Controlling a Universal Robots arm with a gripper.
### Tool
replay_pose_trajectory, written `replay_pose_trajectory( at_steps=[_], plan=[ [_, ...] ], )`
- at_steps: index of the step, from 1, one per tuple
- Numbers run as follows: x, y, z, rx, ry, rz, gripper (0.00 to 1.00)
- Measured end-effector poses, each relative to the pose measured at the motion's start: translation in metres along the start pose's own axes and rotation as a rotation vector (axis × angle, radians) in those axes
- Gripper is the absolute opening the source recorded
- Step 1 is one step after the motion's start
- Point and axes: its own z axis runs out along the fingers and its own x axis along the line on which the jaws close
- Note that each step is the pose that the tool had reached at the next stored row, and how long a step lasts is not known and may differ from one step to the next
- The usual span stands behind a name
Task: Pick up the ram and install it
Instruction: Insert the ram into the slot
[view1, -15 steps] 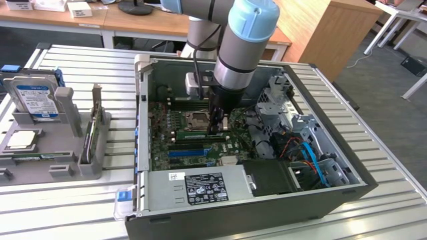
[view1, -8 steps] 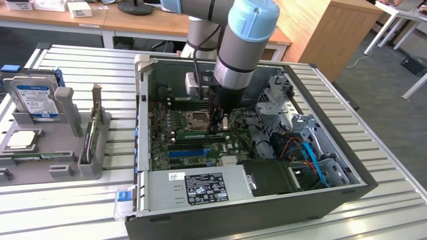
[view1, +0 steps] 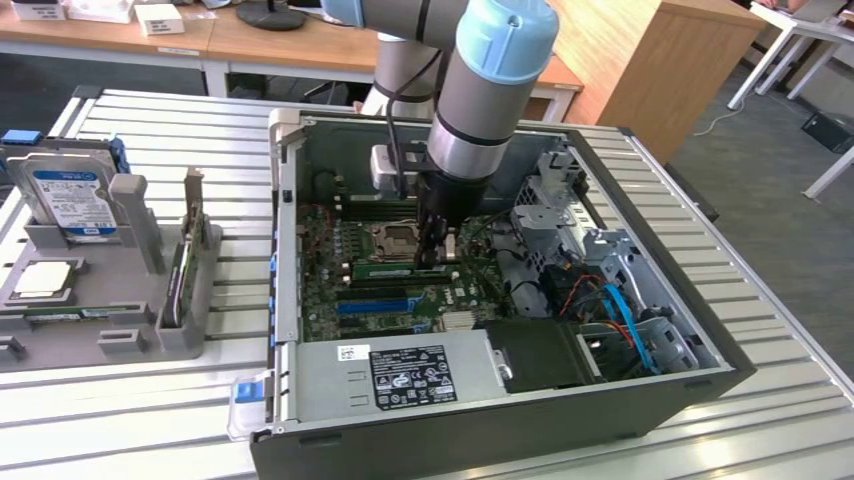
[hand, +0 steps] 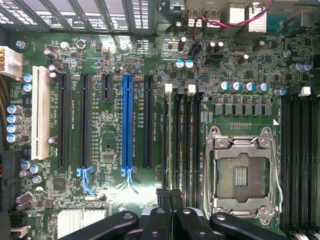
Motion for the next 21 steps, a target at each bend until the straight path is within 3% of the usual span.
replay_pose_trajectory(
  at_steps=[21],
  plan=[
    [0.0002,0.0,0.0035,0.0003,0.0,0.0,0.12]
  ],
)
